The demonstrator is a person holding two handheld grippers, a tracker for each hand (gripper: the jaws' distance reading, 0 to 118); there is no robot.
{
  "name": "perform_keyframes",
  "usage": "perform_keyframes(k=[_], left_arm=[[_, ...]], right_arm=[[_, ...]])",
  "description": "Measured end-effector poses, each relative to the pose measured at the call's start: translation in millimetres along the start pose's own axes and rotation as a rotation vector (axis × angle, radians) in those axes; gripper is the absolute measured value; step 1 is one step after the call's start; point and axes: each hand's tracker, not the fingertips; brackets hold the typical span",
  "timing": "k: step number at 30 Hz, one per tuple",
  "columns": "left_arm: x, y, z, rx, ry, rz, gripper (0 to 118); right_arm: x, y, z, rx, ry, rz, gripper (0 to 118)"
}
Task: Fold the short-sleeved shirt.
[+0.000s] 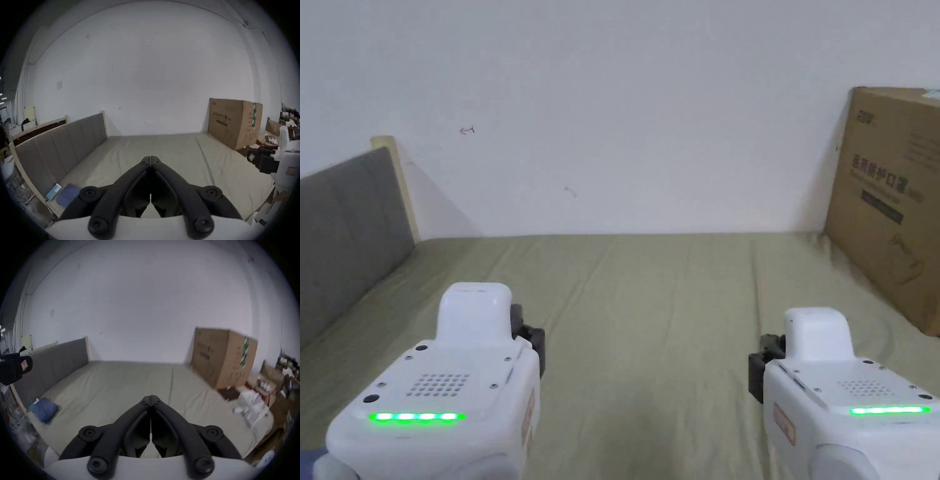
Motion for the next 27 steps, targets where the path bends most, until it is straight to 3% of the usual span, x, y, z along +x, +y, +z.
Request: perform_keyframes(k=[2,6,9,12,14,15,16,17,18,19,22,27], left_arm=[[5.0,5.5,2.7,0.004,-0.006,0.007,0],[10.0,8.7,7.9,0.041,-0.005,0.035,0],[13.6,5.8,10.5,0.067,0.013,0.008,0],[15.0,2.8,10.1,0.063,0.039,-0.024,3],[15.2,0.1,10.7,0.069,0.039,-0.03,38],[15.6,-1.2,11.8,0.075,0.045,-0.024,66],[15.9,-2.2,12.8,0.078,0.041,-0.027,66],[15.6,-2.2,13.0,0.08,0.035,-0.03,76],[14.5,-2.5,10.4,0.076,0.034,-0.027,95],[14.3,-2.9,9.1,0.067,0.028,-0.027,113],[15.2,-4.2,11.6,0.092,0.023,-0.016,114],[19.1,-0.7,8.4,0.08,0.052,-0.021,114]], right_arm=[[-4.1,10.6,6.1,0.061,-0.03,0.029,0],[-8.4,23.2,18.4,0.12,-0.051,-0.008,0],[-14.3,20.1,20.1,0.155,-0.082,0.041,0],[-14.8,18.7,21.0,0.15,-0.066,0.028,0],[-14.9,17.8,21.4,0.16,-0.058,0.003,20],[-13.5,17.9,21.7,0.16,-0.066,0.004,38],[-13.2,17.0,23.3,0.173,-0.064,0.005,38],[-13.1,17.6,24.0,0.178,-0.064,0.005,44],[-12.5,18.1,24.5,0.186,-0.064,0.006,57],[-11.5,18.7,24.4,0.193,-0.059,0.004,81],[-9.2,19.0,24.7,0.207,-0.068,-0.008,113],[-8.9,19.5,25.1,0.224,-0.081,-0.003,118]])
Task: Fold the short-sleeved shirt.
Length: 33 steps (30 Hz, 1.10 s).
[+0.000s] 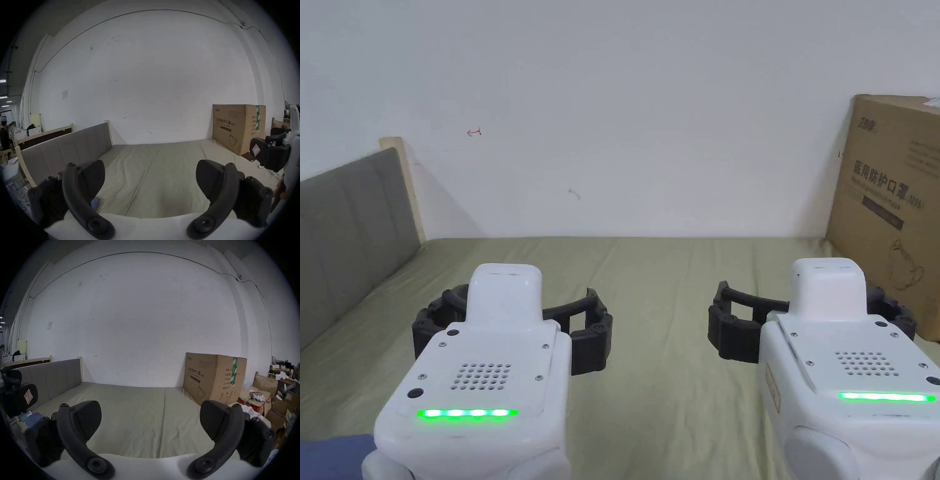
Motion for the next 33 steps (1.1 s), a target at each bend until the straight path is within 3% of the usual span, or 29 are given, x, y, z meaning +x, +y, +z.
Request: perform_keyframes(k=[7,33], left_arm=[[-1.1,0.0,-6.8,-0.085,-0.007,0.019,113],[-3.0,-2.8,-13.2,-0.101,-0.009,0.009,113]], right_arm=[[-0.7,-3.1,-3.7,-0.017,0.002,0.009,118],[2.8,-10.8,-9.5,-0.062,0.003,0.0,118]])
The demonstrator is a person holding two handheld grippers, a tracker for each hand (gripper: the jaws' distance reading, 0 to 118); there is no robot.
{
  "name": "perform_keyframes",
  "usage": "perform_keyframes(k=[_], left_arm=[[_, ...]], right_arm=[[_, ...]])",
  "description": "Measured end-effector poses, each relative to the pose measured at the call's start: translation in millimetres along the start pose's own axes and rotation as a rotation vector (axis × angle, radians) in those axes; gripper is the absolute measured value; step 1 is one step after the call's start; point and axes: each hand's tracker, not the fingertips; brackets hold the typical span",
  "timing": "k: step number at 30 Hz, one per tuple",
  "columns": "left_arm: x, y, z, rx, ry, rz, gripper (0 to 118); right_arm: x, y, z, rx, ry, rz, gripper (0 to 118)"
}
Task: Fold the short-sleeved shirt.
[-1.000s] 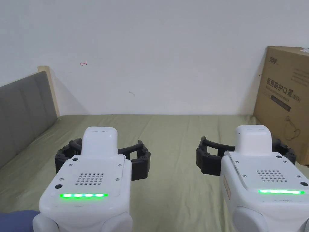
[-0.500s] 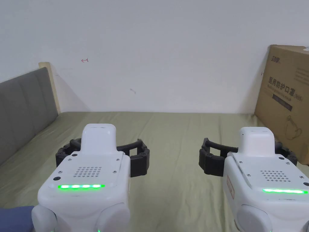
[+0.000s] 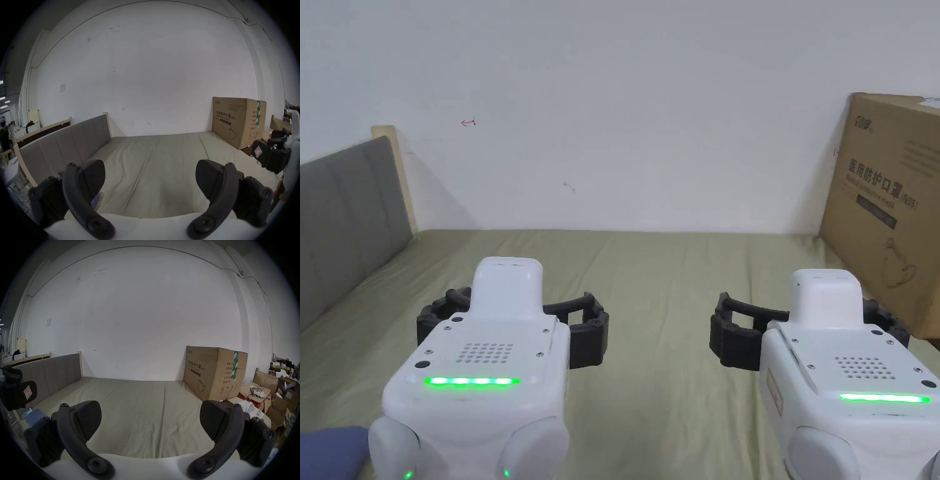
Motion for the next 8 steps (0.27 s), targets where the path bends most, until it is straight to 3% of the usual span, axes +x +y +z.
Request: perform_keyframes(k=[8], left_arm=[[1.2,-4.8,7.1,0.061,-0.012,-0.04,114]], right_arm=[[1.4,-1.1,-1.8,-0.007,-0.004,-0.009,118]])
